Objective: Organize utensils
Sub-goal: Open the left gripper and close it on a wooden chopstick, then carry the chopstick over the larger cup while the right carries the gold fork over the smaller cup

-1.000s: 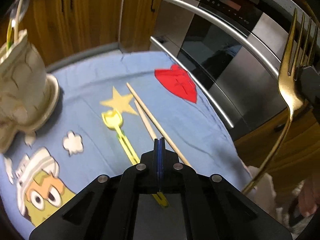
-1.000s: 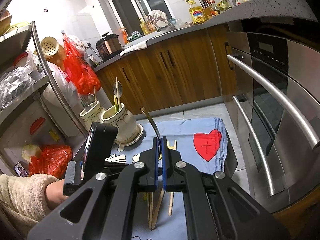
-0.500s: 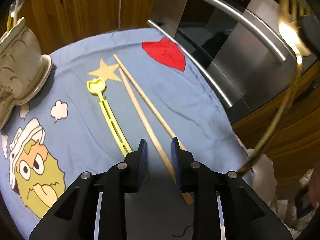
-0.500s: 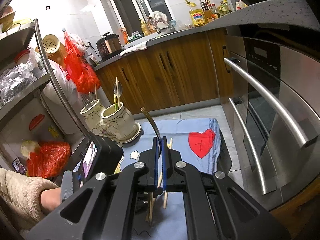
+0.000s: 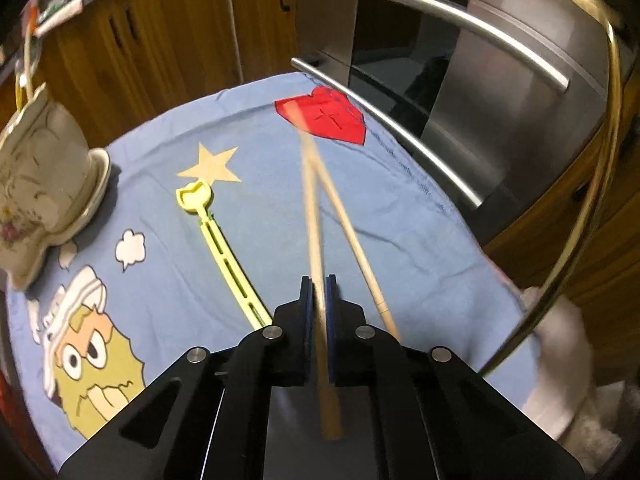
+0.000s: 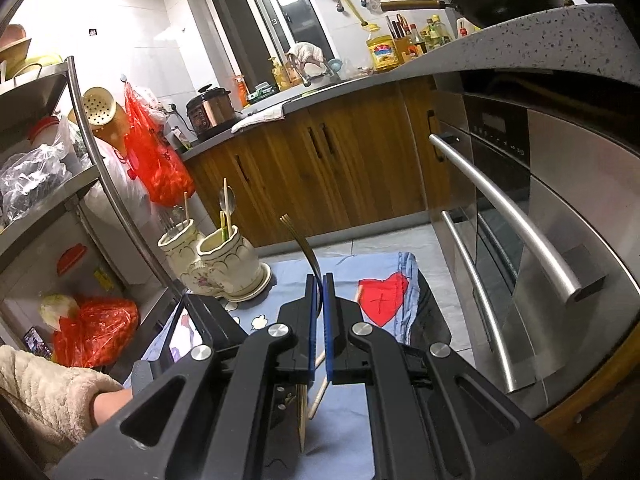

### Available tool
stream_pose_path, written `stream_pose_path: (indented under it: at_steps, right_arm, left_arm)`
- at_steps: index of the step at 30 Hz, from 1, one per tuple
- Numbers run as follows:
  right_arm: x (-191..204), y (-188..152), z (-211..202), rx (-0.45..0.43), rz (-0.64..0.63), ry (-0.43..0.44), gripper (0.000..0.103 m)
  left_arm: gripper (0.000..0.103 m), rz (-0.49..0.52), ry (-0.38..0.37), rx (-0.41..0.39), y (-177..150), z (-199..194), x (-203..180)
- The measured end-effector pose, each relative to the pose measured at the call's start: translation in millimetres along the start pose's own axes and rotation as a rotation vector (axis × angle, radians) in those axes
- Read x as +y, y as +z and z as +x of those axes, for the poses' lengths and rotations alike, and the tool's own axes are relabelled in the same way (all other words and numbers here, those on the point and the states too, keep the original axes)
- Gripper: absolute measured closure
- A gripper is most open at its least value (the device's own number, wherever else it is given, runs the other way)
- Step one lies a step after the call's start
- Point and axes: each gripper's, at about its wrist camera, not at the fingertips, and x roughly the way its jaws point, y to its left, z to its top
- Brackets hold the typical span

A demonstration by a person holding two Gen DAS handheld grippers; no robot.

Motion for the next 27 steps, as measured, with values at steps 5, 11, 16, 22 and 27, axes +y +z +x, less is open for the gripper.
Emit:
stream_pose_path:
  at_steps: [5,11,16,22,27]
  right_arm:
    - [5.3,1.0,1.4,0.002,-0.004,0.008,0.100]
    - [21.2,10.3,10.7,-0.003,-0.019,0.025,0.100]
    - [46.8,25.6,22.0,-0.021,-0.063,0.042,0.100]
    - [83.5,52.2,47.5,-0.067,-0.120,0.072,0.100]
    - [112.3,79.8,79.0,-0.101,-0.143,0.095,0.100]
  left_arm:
    - [0.097,-0.034,-0.049,-0.063,-2.2,-31.5,16.7]
    - [0.097,-0.079,-0.084,-0.183,-3.3,-77.8,40.8]
    - [0.097,-0.107,-0.078,-0.340,-3.7,-121.3,68.2]
    - [0.097,-0.161,-0.030,-0.487,-1.6,-164.8,110.6]
    - [0.097,-0.178,0.025,-0.628,2.3,-207.6,148.2]
